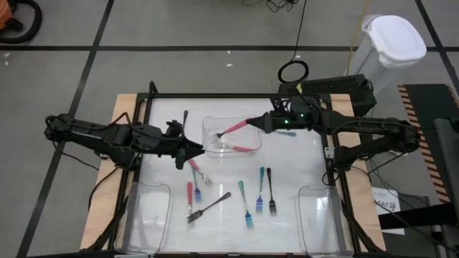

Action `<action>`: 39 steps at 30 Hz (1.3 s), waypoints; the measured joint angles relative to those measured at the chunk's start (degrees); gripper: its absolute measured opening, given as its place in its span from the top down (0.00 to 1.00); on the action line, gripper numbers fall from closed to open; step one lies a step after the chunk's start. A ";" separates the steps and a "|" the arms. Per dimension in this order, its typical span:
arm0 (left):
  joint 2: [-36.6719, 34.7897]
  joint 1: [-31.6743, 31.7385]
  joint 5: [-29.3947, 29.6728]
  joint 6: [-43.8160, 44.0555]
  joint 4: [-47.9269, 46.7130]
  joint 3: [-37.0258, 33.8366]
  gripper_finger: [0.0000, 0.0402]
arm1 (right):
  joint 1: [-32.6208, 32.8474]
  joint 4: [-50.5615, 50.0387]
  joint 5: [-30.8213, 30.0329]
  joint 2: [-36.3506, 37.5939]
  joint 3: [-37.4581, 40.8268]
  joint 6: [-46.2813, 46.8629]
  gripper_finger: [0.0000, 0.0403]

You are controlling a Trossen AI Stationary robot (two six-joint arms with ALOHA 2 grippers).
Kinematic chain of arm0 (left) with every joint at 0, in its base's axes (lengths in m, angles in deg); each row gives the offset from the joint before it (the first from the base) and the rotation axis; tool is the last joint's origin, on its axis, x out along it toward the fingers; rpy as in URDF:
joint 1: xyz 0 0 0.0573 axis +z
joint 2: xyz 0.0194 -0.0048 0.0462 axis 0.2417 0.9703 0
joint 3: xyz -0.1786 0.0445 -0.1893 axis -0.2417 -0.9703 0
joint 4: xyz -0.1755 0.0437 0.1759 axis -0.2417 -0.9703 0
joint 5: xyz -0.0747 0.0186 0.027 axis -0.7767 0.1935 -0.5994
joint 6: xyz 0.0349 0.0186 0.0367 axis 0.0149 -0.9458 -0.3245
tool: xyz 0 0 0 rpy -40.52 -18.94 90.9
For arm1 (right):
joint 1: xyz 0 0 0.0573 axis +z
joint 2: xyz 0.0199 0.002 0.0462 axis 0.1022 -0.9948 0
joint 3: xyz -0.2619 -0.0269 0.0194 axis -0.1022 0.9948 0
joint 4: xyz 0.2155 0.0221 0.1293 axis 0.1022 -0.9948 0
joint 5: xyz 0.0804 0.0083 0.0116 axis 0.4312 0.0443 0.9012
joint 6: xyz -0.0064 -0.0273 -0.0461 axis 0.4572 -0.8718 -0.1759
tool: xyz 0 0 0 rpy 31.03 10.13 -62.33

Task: Sort silverware by color (type)
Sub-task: Put the pink fork into the middle transparent bin

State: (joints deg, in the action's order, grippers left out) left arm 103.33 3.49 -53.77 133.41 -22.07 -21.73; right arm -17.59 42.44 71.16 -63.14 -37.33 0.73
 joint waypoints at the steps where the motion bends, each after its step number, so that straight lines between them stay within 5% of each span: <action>1: 0.00 0.00 0.25 0.00 -0.02 0.00 0.64 | -0.14 -1.37 -1.08 -0.02 0.00 0.35 0.93; 12: 0.00 0.00 1.73 -0.11 -0.02 -0.02 0.64 | -0.33 -6.59 -12.58 -1.75 0.00 2.70 0.93; 39: 0.13 0.00 2.98 -0.15 -0.32 -0.04 0.64 | 1.25 -4.77 -14.60 -15.08 -0.02 5.26 0.91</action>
State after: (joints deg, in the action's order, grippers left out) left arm 103.45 3.49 -50.80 133.26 -22.38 -21.78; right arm -16.34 37.67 56.57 -78.21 -37.35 5.99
